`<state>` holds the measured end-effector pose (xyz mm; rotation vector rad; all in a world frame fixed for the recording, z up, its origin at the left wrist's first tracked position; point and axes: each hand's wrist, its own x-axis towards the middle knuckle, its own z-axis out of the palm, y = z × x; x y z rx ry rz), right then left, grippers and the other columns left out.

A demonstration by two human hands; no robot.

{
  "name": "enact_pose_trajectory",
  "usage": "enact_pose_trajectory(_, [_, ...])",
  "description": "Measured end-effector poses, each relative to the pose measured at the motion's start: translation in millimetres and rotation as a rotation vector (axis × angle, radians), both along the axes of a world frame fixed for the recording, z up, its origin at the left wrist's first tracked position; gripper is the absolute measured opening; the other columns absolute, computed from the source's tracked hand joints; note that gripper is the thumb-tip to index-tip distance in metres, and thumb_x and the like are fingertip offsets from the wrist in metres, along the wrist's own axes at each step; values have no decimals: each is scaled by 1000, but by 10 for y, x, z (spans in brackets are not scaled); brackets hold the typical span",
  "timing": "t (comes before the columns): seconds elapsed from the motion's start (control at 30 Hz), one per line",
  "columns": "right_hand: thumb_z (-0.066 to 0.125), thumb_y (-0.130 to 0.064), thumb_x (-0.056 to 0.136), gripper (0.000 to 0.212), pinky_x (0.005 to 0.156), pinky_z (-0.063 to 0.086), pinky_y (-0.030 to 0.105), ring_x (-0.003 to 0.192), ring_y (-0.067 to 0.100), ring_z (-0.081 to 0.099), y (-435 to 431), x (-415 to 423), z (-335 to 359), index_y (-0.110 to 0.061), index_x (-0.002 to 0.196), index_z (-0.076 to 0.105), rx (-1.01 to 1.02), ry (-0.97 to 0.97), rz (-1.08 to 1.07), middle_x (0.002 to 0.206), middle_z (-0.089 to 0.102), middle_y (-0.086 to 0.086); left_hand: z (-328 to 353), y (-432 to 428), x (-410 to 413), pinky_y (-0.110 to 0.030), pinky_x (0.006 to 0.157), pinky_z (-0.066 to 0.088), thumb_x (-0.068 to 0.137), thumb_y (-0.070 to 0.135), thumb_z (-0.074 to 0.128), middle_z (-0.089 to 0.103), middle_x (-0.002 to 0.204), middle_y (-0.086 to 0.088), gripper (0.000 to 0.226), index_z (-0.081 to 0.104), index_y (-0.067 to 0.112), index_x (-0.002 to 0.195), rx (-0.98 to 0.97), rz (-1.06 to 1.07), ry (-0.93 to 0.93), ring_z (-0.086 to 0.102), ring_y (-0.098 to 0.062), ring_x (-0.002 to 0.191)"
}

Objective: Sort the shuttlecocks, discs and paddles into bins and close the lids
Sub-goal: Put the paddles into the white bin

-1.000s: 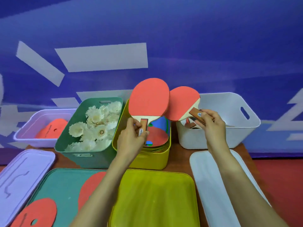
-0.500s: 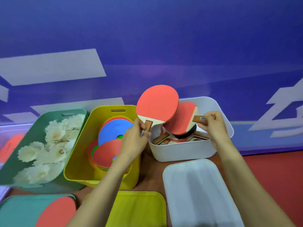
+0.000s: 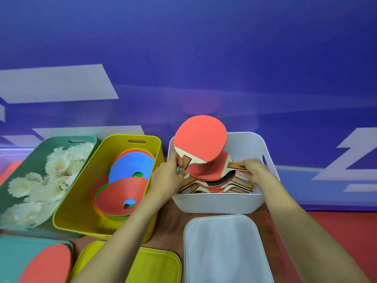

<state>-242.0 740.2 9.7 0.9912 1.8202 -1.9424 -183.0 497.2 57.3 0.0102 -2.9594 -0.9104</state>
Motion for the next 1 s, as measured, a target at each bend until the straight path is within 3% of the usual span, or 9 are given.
enact_pose_trajectory(0.1, [83,-16,66,80,71,52,36,102,24,57,-27,-111,-121,-6,131,38,175,-63,109,126,50,12,-27,-16,-29,-37,63,40,84,19,62,60,79,-4,25,37,22,87,-47,-20,7,55,-32,79])
enact_pose_trajectory(0.13, [83,-22,68,89,71,51,35,108,27,53,-35,-125,-152,-8,138,28,254,-77,131,135,39,12,-28,-26,-28,-36,63,39,84,20,62,60,79,-4,25,37,22,86,-63,-22,11,55,-31,78])
enact_pose_trajectory(0.27, [72,-44,78,74,64,51,33,90,27,55,-6,-104,-174,-6,129,35,495,-118,322,131,40,17,-107,-117,-17,-34,57,36,83,20,62,57,70,2,25,38,25,82,-57,-57,-28,53,-27,71])
enact_pose_trajectory(0.4, [61,-60,79,54,59,38,28,71,25,53,85,-85,-163,-7,78,51,816,-78,608,86,57,11,-196,-98,-31,-34,56,34,82,20,60,59,73,1,22,38,25,85,-117,-154,-64,53,-28,70])
enact_pose_trajectory(0.53, [55,-29,90,29,68,36,27,81,30,51,161,-68,-61,-11,70,44,945,-40,630,86,54,12,-224,130,-184,-30,56,31,85,20,56,59,79,-1,17,39,20,88,-197,-185,-90,52,-27,74])
enact_pose_trajectory(0.6, [49,-15,91,13,71,36,27,94,35,54,225,-52,-22,-6,83,53,956,-8,593,101,60,19,-290,221,-333,-33,58,34,85,18,54,62,84,-5,15,39,19,87,-202,-188,-116,55,-31,80])
enact_pose_trajectory(0.7, [47,-19,94,27,81,40,31,110,35,52,253,55,36,-5,116,55,972,80,562,120,58,19,-433,276,-492,-35,64,37,82,11,54,63,91,-10,18,37,18,86,-236,-233,-180,56,-35,86])
enact_pose_trajectory(0.87, [50,-29,93,36,95,42,36,116,29,52,147,273,88,-15,126,52,972,205,618,130,55,9,-646,206,-560,-41,72,44,86,5,47,59,97,-21,18,34,14,95,-295,-379,-329,55,-39,86])
enact_pose_trajectory(1.0, [51,-27,93,36,95,43,36,116,28,52,44,366,119,-13,126,53,956,258,628,128,55,11,-662,225,-540,-41,80,44,96,22,45,60,112,-20,20,42,9,111,-218,-275,-272,56,-38,96])
